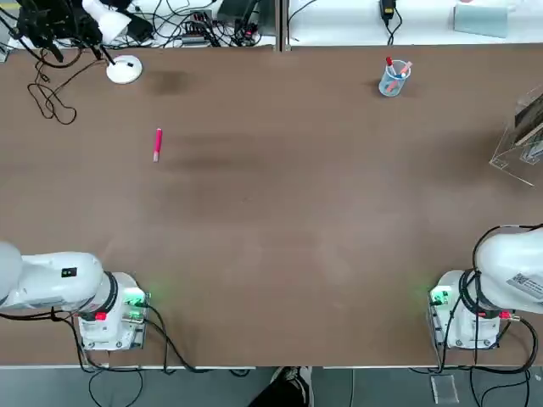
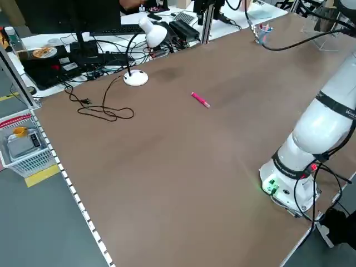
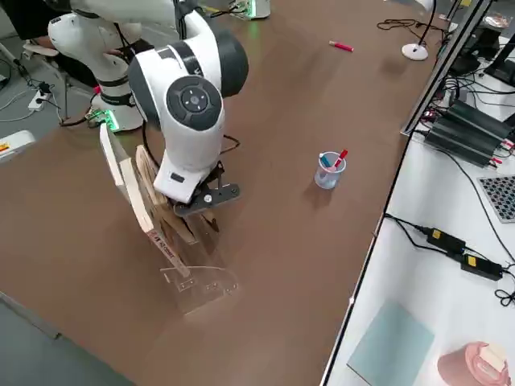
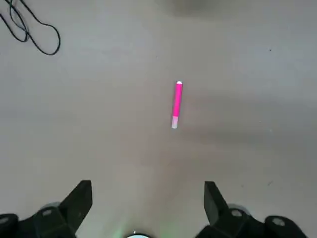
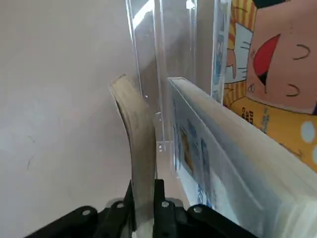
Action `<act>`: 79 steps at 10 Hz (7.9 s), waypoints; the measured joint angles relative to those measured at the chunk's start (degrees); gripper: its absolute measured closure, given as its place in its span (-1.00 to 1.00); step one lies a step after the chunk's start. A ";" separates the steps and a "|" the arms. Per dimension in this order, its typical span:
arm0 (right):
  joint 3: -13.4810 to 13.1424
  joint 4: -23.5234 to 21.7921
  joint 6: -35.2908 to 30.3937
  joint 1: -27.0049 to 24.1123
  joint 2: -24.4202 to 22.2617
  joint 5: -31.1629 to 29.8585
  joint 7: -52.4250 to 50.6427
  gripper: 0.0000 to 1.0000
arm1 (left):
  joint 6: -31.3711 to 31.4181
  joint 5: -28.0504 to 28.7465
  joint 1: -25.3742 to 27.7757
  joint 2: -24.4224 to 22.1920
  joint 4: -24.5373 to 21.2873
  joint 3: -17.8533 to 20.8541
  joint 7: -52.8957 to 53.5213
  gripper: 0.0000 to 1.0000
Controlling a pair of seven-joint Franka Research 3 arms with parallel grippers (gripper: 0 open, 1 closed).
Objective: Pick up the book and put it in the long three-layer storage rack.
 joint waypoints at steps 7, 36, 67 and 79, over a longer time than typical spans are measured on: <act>0.05 0.02 0.40 -1.20 0.91 -1.51 -0.35 0.70 | -0.16 0.00 0.40 0.07 0.00 1.92 2.77 -0.98; 1.07 0.14 8.63 0.08 4.99 -4.64 2.48 0.70 | 0.02 0.00 0.38 0.34 0.25 1.89 2.77 -0.98; 0.75 0.66 10.87 -0.22 5.70 -0.93 0.62 -0.22 | 0.19 0.01 0.29 1.37 2.33 1.84 2.77 -0.98; 1.28 7.52 -0.54 1.33 5.52 -0.88 2.21 -1.00 | 0.19 0.01 0.29 1.42 2.82 1.83 2.77 -0.98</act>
